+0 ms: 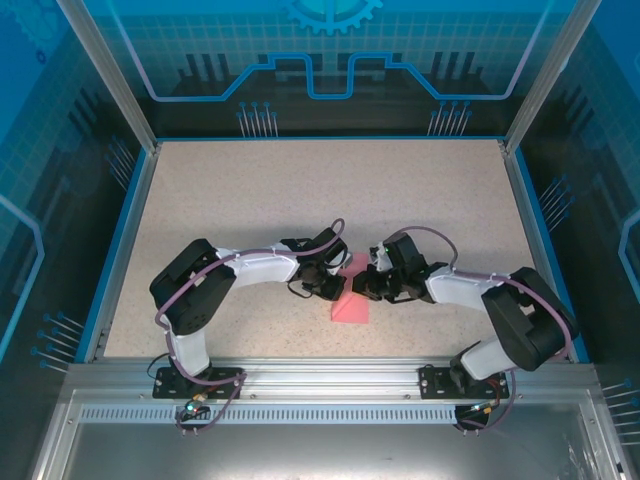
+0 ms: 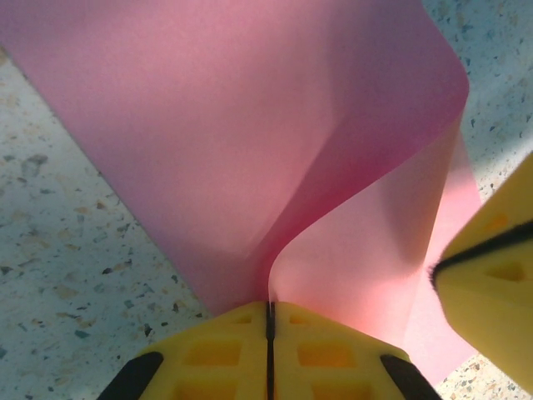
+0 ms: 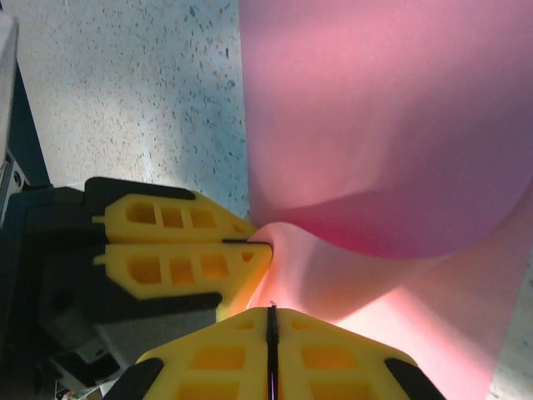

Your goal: Fold a paper plane with a square sheet of paper (fold left side to right side)

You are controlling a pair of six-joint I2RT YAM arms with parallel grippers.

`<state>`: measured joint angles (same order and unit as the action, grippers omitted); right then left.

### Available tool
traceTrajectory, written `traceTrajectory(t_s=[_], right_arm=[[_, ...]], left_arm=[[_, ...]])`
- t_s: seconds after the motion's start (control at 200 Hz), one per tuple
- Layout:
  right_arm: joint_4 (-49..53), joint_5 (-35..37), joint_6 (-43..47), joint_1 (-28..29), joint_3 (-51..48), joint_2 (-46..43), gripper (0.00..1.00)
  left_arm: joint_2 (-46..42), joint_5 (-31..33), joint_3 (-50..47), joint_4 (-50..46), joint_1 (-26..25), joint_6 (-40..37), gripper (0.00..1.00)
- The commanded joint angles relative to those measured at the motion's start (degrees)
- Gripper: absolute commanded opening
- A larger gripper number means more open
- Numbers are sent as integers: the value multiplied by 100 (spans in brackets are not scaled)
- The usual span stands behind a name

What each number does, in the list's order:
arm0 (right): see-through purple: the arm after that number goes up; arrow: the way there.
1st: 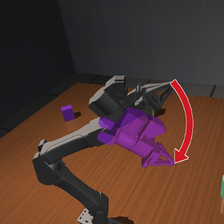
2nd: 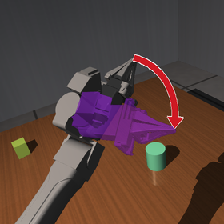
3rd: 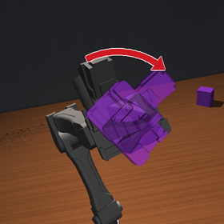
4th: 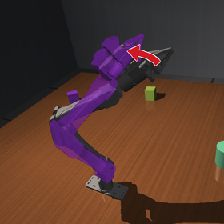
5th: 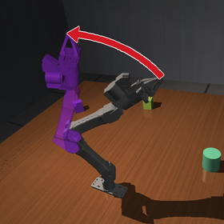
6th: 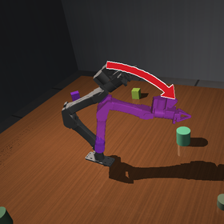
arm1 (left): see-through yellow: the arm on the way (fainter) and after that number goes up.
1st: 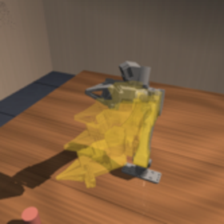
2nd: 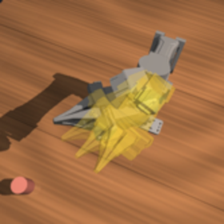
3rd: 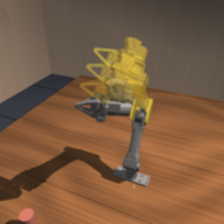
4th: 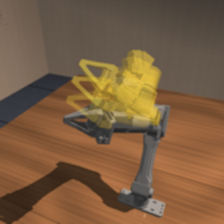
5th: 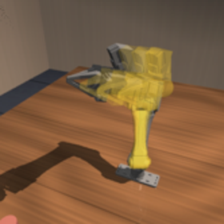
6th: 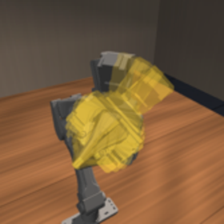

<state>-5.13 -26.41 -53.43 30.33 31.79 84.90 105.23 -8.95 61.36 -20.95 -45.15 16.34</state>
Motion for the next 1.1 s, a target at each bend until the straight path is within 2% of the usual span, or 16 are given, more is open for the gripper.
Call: traceTrajectory(t_s=[0.0,0.33,1.095], right_arm=[[-233,-55,-54,50,191,175,10],[64,-13,192,82,482,545,10],[936,492,799,114,512,588,10]], left_arm=[[94,-111,16,-50,29,-95,8],[96,-89,24,-85,23,-106,8],[147,-1,112,-291,11,-170,10]])
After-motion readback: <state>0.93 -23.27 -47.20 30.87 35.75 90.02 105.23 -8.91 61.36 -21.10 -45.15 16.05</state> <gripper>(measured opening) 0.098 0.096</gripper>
